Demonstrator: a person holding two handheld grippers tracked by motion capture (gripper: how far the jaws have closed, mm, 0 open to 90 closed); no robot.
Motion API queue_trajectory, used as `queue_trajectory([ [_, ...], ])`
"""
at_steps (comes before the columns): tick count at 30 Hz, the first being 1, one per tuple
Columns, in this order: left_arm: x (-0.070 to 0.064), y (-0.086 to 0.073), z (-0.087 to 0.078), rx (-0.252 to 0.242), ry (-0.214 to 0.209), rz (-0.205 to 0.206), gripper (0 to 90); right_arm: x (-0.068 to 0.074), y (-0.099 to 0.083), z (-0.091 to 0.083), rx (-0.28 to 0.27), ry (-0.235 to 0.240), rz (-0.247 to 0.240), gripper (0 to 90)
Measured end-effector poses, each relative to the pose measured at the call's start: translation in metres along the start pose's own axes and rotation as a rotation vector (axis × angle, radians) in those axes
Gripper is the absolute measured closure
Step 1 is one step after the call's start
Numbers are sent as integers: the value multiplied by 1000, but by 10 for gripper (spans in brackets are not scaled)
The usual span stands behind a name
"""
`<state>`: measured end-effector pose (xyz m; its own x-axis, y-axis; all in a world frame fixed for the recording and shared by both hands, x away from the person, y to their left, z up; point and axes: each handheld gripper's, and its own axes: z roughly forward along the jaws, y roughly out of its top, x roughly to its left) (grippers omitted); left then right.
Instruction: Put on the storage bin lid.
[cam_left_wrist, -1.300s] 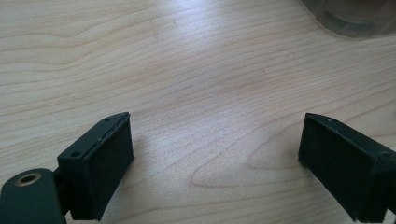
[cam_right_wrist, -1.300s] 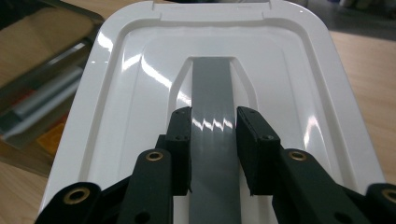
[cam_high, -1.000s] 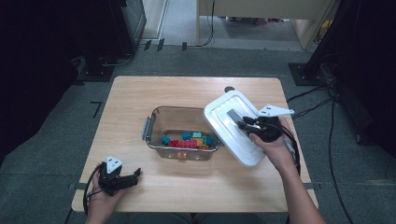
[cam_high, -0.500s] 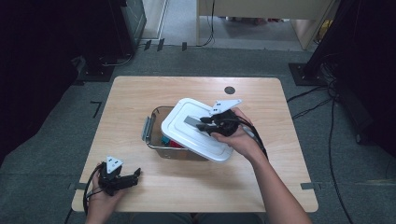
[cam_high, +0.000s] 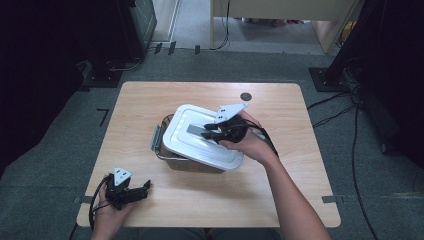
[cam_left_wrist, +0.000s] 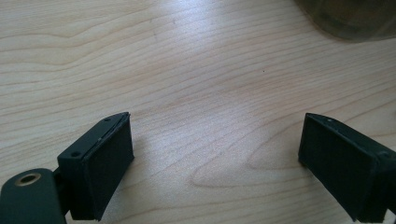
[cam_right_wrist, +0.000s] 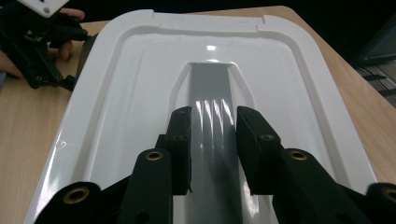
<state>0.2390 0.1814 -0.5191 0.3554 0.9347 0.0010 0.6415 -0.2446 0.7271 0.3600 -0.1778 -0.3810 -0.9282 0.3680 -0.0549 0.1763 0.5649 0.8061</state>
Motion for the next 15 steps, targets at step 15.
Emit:
queue_trajectory([
  [15,0,0,0,1,0,1,100,4,8,17,-9,66,73,540],
])
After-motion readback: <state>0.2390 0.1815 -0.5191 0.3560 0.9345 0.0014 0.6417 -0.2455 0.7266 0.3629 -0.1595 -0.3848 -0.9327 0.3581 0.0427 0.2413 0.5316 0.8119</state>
